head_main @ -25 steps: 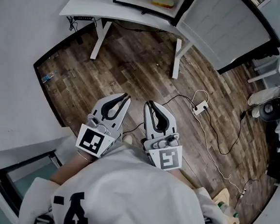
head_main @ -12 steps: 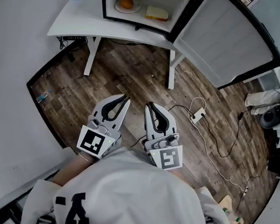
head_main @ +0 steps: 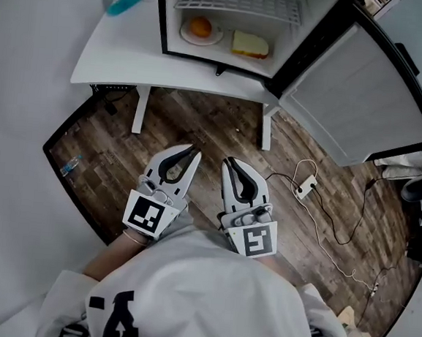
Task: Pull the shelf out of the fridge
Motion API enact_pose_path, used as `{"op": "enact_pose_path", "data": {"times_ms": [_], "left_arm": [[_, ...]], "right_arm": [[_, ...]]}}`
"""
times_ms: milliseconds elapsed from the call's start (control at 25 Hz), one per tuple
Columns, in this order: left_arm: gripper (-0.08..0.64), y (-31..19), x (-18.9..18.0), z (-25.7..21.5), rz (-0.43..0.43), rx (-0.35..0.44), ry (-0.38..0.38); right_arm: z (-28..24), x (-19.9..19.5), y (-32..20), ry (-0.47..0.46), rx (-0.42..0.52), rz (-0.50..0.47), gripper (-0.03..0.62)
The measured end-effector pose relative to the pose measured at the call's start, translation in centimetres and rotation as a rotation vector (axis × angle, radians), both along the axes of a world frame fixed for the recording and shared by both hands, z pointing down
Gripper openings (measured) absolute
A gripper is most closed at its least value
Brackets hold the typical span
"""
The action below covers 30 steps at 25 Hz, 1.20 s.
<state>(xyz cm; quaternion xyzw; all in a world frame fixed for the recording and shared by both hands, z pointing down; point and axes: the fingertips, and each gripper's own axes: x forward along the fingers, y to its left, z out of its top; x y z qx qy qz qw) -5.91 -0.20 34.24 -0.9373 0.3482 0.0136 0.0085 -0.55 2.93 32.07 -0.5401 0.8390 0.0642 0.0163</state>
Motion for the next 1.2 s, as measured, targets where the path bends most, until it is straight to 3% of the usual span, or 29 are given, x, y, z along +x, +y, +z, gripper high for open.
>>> {"op": "enact_pose_path", "data": {"times_ms": [240, 640, 880, 1200], "left_arm": [[0.034, -3.8, -1.1, 1.5, 0.016, -0.051, -0.006], [0.034, -5.8, -1.2, 0.8, 0.009, -0.042, 0.011], [0.034, -6.6, -2.6, 1.5, -0.021, -0.048, 0.008], [0.034, -6.4, -2.0, 2.1, 0.019, -0.071, 0.015]], "right_arm": [[1.4, -1.1, -3.3, -0.002, -0.047, 0.009, 0.044], [1.2, -0.8, -5.7, -0.022, -0.058, 0.000, 0.044], [1.1, -1.8, -5.9, -0.020, -0.052, -0.015, 0.044], [2.1, -1.9, -5.1, -0.035, -0.083, -0.001, 0.044]]}}
